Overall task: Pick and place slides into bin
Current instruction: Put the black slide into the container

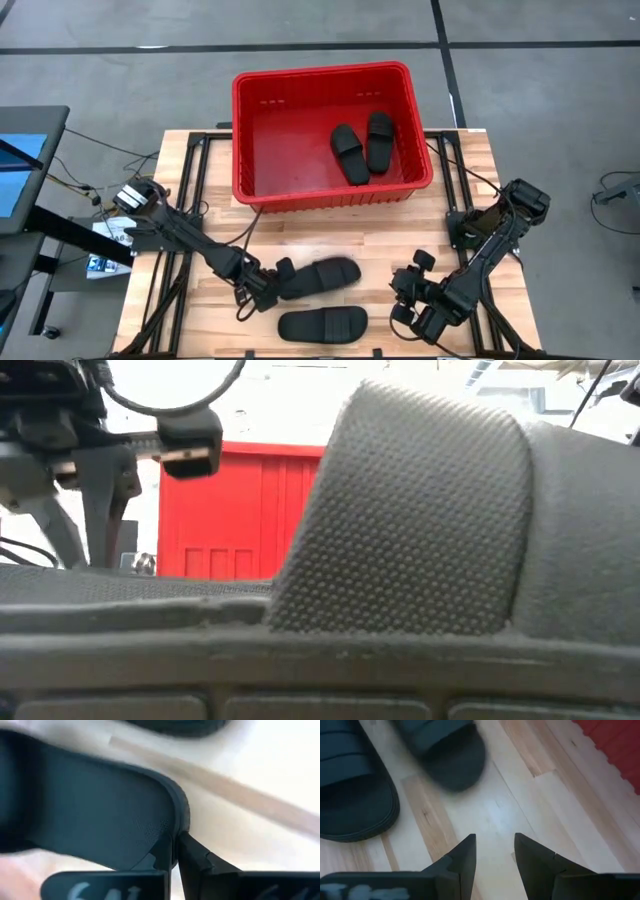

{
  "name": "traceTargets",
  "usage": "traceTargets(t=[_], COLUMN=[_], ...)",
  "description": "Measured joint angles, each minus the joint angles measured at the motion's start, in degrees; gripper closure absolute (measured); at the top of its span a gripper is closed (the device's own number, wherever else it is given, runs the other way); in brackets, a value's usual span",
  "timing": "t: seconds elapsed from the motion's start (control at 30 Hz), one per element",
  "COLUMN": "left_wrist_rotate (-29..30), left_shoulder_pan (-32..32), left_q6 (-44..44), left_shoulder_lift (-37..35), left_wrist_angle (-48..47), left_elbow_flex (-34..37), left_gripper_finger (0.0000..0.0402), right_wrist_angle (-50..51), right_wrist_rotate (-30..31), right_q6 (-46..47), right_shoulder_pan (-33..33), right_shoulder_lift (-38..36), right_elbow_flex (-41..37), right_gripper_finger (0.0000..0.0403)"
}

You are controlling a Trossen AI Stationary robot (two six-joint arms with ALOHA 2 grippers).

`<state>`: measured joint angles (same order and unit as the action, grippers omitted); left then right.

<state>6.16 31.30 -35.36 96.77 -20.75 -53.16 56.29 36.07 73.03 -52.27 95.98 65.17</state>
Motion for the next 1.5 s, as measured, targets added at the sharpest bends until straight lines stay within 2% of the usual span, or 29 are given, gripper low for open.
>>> traceTargets(t=[0.27, 0.73, 1.03, 1.13, 1.23, 1.5], left_wrist_rotate=[9.6, 14.5, 31.0, 36.4, 39.4, 39.1], left_shoulder_pan=[2.6, 7.8, 7.3, 6.3, 3.6, -10.1], left_q6=[3.9, 11.2, 18.5, 19.4, 20.4, 22.7], left_shoulder_lift=[-5.0, -11.4, -18.8, -20.7, -23.0, -26.3], left_wrist_angle=[-12.5, -24.0, -30.1, -34.2, -36.7, -41.7], left_elbow_flex=[-6.8, -23.9, -32.0, -34.0, -34.8, -34.8], left_gripper_finger=[0.0401, 0.0401, 0.0401, 0.0401, 0.0401, 0.0401], right_wrist_angle=[0.0, -0.1, -0.1, -0.1, -0.1, 0.0], right_wrist_rotate=[0.0, 0.0, 0.0, -0.1, -0.1, -0.1], right_q6=[0.0, 0.0, 0.0, 0.0, 0.0, 0.0], right_shoulder_pan=[0.0, 0.0, 0.0, 0.0, 0.0, 0.0], right_shoulder_lift=[0.0, 0.0, 0.0, 0.0, 0.0, 0.0], right_elbow_flex=[0.0, 0.0, 0.0, 0.0, 0.0, 0.0], right_gripper_finger=[0.0278, 0.0278, 0.0278, 0.0278, 0.0278, 0.0278])
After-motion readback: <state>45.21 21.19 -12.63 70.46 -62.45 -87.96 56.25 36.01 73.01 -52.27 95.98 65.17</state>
